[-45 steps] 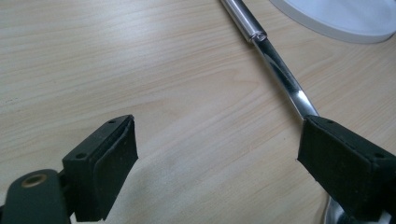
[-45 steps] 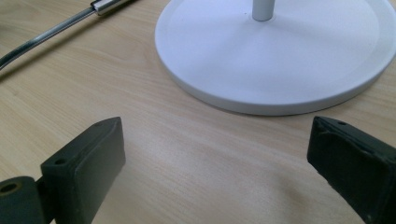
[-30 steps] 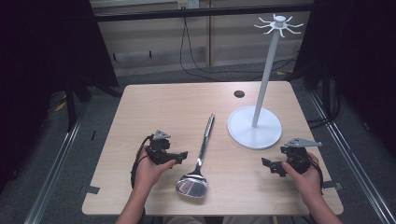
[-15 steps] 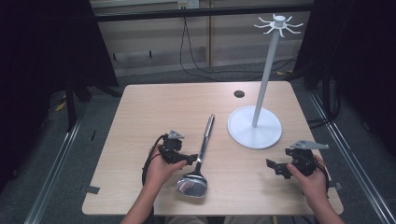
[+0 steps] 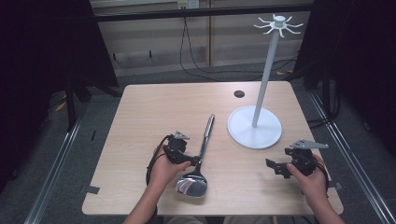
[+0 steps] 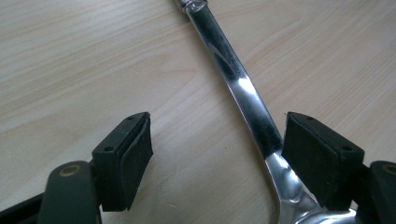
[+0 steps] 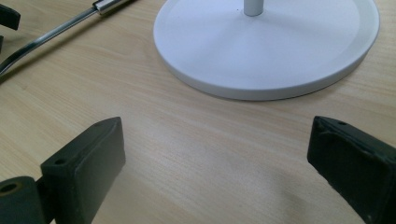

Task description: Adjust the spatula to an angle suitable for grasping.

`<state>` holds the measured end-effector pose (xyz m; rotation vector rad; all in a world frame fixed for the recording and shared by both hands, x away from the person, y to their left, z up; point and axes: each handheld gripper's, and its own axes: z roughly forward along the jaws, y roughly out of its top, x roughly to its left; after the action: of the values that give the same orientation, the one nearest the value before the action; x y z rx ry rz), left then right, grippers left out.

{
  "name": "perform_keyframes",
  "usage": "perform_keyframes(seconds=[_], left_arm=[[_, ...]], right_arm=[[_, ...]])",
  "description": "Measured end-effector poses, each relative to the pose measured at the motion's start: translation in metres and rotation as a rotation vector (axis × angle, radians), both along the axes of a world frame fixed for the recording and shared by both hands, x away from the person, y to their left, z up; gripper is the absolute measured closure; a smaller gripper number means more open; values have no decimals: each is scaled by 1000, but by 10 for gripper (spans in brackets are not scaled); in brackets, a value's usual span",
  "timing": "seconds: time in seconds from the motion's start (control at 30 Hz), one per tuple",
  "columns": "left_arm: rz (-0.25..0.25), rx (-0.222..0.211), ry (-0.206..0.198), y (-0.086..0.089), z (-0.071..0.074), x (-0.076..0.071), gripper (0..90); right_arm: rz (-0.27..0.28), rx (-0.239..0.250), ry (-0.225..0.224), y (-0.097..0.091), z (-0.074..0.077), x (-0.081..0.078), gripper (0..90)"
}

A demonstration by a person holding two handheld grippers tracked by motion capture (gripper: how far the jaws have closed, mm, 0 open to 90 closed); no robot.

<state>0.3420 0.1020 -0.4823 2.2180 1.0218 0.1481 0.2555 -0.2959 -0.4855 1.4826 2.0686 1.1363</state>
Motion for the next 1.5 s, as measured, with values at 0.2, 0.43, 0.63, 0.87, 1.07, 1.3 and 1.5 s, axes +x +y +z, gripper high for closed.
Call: perform_keyframes(seconds=[0.2,0.43,0.63,0.87,1.07,1.3,1.5], left_arm=[[-4,5,16,-2,0,0,250],[-19,18,35,-5,-2,0,274],[-10,30,30,-3,-2,0,393],[0,26,48,2,0,-2,641],[-21,48,85,0,-3,-7,793],[-31,37,99,-6,-3,-10,839],[-25,29,107,-9,-4,-11,852]], right_arm=[[0,-1,2,1,0,0,37],[10,-3,-2,2,-1,0,37],[11,0,1,2,0,0,37],[13,0,3,3,-1,0,37],[13,1,-1,3,0,0,37],[17,0,-1,3,0,0,37],[15,-1,-2,3,1,0,37]])
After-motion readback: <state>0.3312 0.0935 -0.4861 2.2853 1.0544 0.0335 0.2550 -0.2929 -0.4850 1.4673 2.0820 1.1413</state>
